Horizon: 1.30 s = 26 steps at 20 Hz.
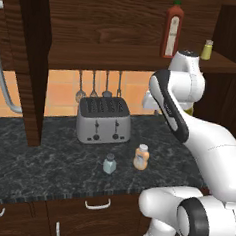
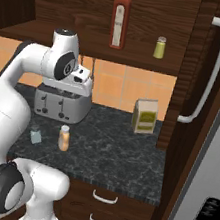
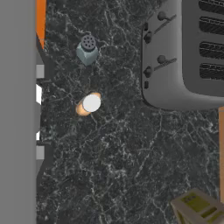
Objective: Put the shaker and condiment bottle from the counter next to their counterparts in the cabinet.
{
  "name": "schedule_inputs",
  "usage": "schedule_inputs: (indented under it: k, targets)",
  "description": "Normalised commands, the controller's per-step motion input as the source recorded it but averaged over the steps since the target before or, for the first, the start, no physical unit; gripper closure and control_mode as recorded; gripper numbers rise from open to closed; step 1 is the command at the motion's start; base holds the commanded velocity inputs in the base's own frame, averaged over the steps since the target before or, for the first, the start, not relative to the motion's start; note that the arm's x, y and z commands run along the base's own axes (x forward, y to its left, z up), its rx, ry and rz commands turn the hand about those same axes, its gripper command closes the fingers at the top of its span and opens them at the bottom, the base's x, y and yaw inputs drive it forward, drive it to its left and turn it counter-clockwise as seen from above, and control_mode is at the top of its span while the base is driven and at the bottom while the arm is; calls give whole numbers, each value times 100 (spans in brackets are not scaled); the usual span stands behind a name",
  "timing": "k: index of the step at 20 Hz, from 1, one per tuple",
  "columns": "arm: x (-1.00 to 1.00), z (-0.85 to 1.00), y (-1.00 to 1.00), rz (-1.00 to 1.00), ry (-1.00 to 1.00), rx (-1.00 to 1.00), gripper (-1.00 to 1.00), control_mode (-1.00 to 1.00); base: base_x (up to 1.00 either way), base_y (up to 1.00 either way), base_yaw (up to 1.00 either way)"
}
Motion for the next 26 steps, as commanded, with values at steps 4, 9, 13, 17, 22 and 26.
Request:
schedule_inputs:
  k: [4,9,13,17,22,26]
  targets:
    - [-25,-32,0,0,-6,-1,-100,-100,0,0,0]
    - [-92,-74,-8,3,-39,10,-100,-100,0,0,0]
    - [-86,-77,-18,4,-31,12,-100,-100,0,0,0]
    - [-39,-41,-3,0,-7,4,-100,-100,0,0,0]
    - [-2,-21,4,0,0,0,-100,-100,0,0,0]
    - [2,-27,5,12,-4,-2,-100,-100,0,0,0]
